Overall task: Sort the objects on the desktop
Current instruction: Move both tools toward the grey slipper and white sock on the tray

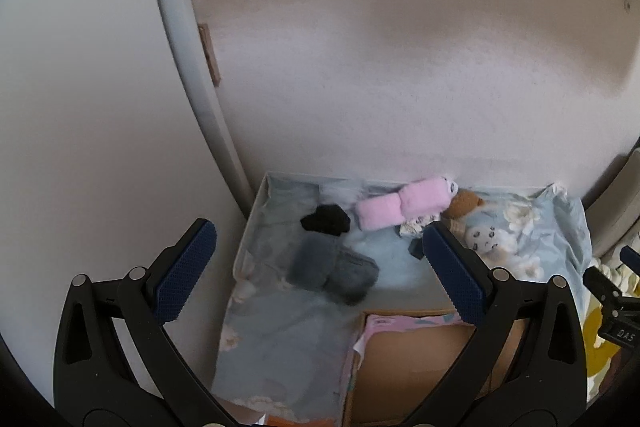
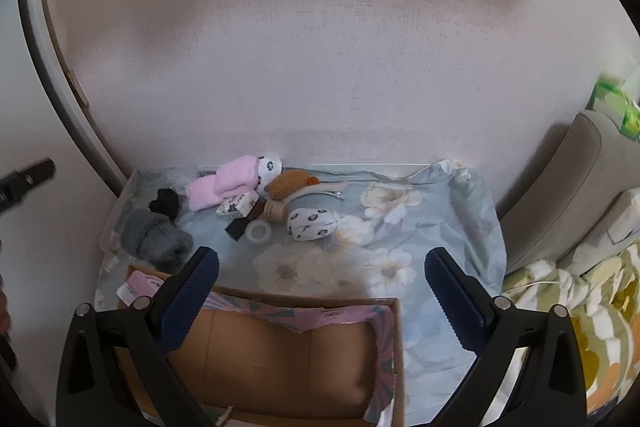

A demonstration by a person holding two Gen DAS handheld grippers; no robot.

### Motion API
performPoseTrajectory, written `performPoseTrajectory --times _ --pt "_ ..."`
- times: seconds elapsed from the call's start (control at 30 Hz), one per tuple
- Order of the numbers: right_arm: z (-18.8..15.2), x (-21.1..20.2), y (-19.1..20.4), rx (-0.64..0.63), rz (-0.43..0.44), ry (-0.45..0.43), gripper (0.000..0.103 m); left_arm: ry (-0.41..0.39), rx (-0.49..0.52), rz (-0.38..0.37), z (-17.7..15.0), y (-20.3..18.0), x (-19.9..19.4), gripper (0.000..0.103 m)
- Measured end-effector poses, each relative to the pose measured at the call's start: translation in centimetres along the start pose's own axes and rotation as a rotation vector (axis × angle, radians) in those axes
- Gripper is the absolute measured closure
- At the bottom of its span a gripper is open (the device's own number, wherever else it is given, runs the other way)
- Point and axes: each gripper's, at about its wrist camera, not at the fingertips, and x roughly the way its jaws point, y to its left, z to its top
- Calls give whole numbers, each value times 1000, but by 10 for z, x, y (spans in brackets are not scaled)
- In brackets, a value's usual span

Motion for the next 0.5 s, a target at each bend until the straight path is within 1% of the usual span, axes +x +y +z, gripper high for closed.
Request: performPoseTrajectory --times 0.17,0.2,0.27,0.33,0.47,0.5 --pt "-2 -1 -1 -3 2 3 0 -5 -25 -3 7 20 -1 0" --pt "-2 -1 -2 91 -66 18 0 -7 -33 -3 8 26 -2 0" --pt "-2 2 -3 89 -53 26 0 -9 -50 -22 10 35 -2 0" --pt "-1 7 -5 85 -37 40 0 9 -53 -48 11 40 3 0" --pt "5 24 -10 84 14 90 0 127 -10 -95 6 39 33 0" --pt "6 29 -11 82 21 103 0 178 3 -106 1 36 49 0"
